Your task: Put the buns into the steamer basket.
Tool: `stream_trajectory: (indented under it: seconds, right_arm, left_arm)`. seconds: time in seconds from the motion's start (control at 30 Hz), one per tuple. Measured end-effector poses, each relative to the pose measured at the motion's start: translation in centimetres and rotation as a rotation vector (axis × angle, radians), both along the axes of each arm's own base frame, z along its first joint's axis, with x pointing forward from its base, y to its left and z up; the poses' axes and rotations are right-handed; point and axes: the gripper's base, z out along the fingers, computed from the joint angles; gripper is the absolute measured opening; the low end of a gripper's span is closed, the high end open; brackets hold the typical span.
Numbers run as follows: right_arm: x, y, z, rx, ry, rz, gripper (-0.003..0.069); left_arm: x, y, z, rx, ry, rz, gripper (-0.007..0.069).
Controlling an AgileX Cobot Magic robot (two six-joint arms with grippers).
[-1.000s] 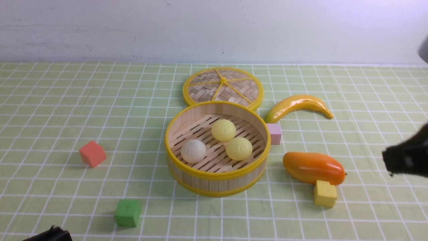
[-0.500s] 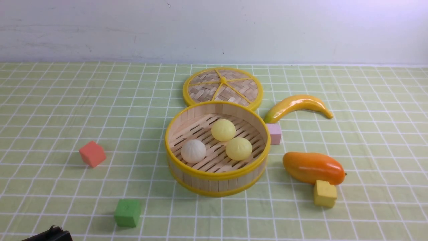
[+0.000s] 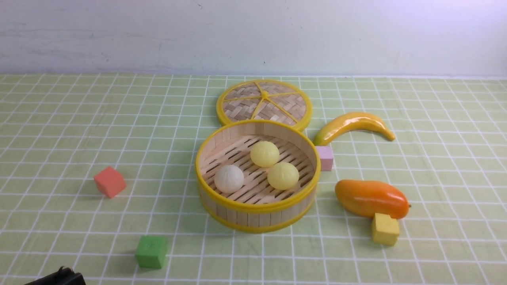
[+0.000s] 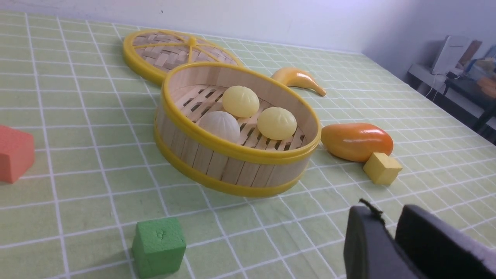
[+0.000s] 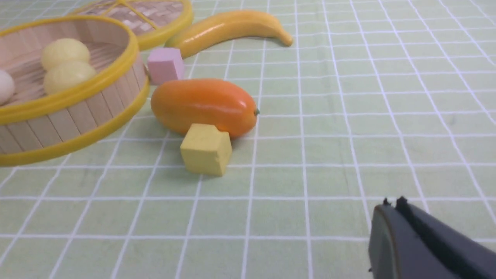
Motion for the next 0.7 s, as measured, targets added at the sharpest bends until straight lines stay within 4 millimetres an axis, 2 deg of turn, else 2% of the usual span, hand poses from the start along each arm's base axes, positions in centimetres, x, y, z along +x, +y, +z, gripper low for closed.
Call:
stream_trajectory:
  seconds: [0.1, 0.13, 0.7]
  right_arm:
    - [-0.1, 0.0, -1.1, -0.001, 0.017, -0.003, -0.0019]
    - [0.0, 0.0, -2.0, -0.003, 0.039, -0.008, -0.0019]
    - [0.1, 0.0, -1.9, 0.012, 0.012, -0.010, -0.0015]
  left_arm:
    - [0.0, 0.0, 0.0, 0.000, 0.000, 0.000, 0.0118]
    - [0.0, 0.0, 0.0, 0.000, 0.000, 0.000, 0.0120]
    - [0.0, 0.0, 0.0, 0.000, -0.001, 0.000, 0.0130]
